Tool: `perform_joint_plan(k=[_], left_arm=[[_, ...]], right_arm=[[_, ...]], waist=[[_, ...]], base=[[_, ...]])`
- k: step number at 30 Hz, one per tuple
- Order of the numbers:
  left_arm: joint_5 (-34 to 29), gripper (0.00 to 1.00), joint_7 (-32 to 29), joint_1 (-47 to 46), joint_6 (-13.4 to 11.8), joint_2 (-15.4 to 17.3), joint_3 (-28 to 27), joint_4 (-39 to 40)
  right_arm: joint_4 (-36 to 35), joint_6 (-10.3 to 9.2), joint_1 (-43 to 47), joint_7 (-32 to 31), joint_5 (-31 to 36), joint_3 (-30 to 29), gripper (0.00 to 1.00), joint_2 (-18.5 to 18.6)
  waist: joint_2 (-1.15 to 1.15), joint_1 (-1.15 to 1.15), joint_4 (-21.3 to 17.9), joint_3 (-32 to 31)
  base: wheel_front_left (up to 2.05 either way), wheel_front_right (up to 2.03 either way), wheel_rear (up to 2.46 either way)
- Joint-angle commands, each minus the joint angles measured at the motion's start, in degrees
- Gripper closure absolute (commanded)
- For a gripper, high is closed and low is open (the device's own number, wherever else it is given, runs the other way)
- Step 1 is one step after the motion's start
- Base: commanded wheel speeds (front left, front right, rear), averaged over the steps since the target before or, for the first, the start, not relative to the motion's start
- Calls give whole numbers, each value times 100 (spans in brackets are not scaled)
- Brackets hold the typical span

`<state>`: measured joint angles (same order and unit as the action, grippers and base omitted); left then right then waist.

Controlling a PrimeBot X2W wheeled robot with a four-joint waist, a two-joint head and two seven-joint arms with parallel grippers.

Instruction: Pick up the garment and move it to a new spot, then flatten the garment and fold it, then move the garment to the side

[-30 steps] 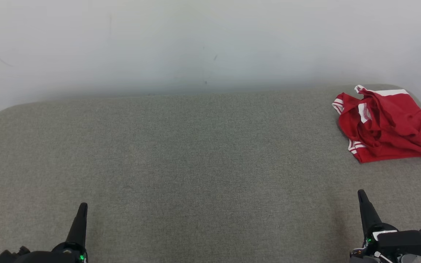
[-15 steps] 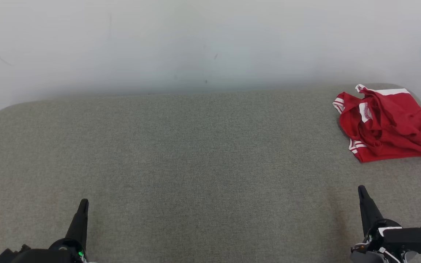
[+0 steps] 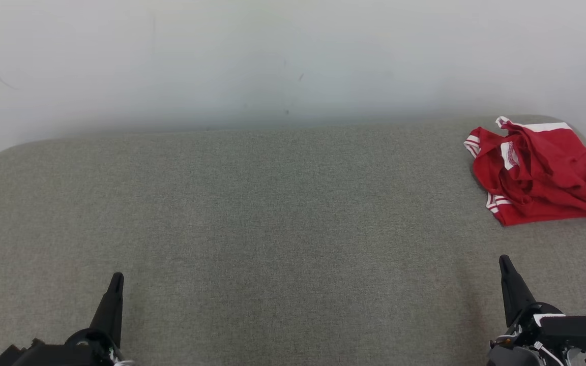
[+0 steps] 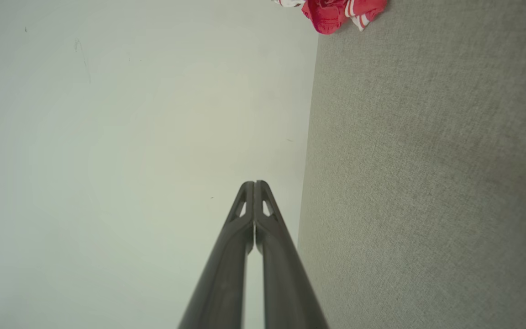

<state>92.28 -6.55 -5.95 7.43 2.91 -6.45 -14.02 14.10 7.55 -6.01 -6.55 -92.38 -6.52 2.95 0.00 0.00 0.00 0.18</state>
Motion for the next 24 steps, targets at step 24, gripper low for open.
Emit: perform_joint_plan(k=[24], left_arm=[[24, 100, -20, -61, 9, -6, -19, -12]], right_arm=[[-16, -12, -41, -17, -6, -13, 100, -15]], waist=[[0, 0, 0, 0]], base=[[0, 0, 0]])
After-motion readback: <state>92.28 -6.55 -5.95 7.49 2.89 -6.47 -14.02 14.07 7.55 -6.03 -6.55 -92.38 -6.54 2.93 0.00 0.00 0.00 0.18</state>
